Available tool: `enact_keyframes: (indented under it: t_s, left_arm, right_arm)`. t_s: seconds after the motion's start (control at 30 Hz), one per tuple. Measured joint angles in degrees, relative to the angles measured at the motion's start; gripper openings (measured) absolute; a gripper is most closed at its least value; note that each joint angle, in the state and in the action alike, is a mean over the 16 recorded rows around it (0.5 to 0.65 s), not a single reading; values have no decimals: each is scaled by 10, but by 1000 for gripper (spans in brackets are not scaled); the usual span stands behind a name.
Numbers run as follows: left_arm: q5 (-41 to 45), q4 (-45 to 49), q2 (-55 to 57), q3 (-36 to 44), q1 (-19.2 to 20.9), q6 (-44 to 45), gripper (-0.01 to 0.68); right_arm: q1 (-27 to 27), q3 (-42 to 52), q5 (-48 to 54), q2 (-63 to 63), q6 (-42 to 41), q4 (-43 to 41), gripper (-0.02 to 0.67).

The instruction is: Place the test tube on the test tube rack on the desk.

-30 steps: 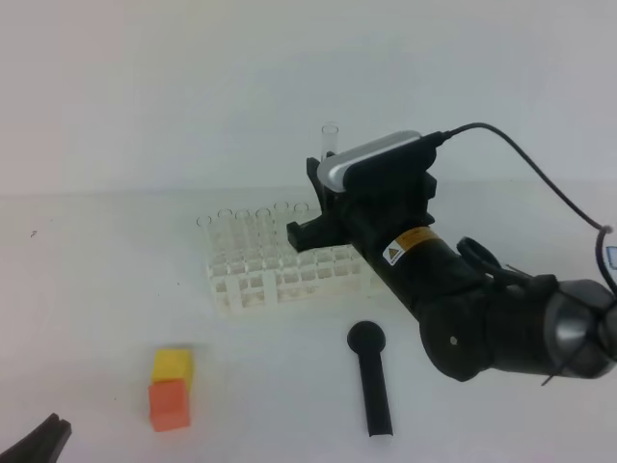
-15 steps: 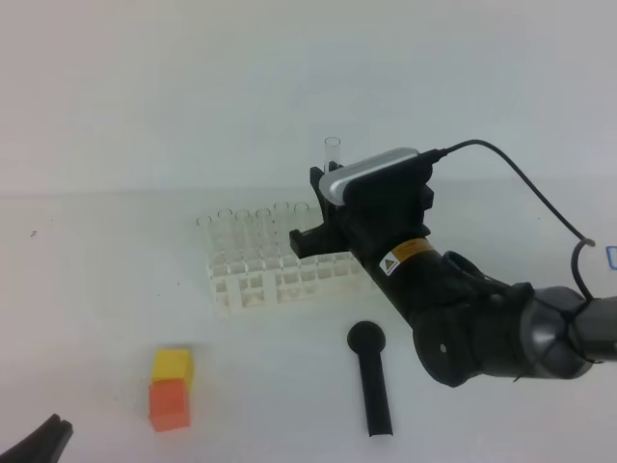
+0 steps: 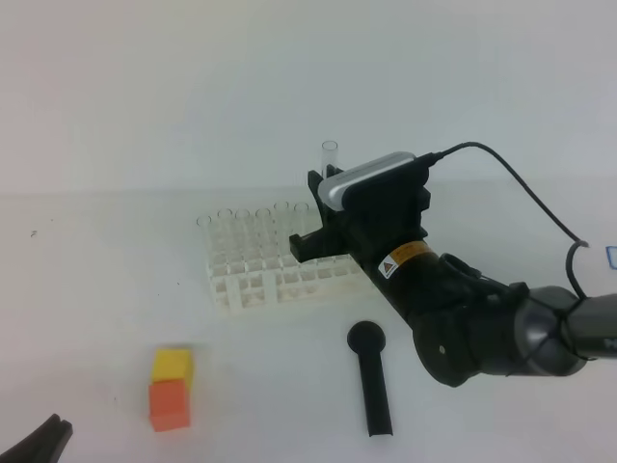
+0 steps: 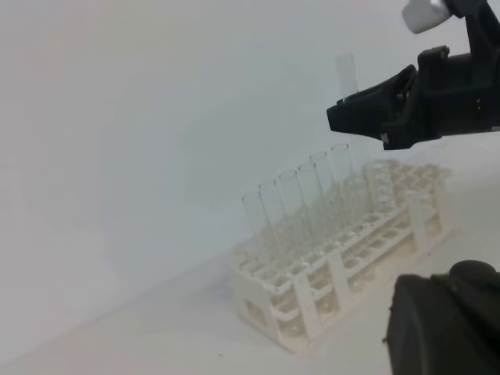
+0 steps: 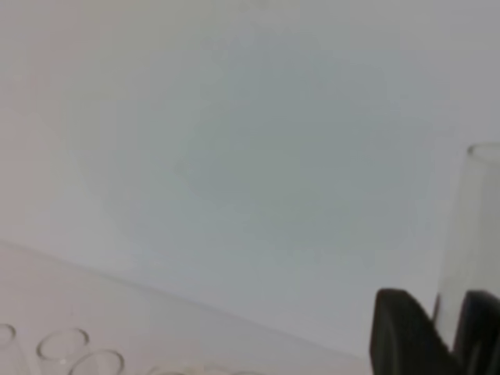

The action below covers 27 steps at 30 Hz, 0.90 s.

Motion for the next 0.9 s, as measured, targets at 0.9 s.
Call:
enact_keyframes:
  t_s: [0.9]
  left_arm:
    - [0,0,0,0,0,0,-1]
  right_arm:
    - [-4,-8,8,27,12,-20,146]
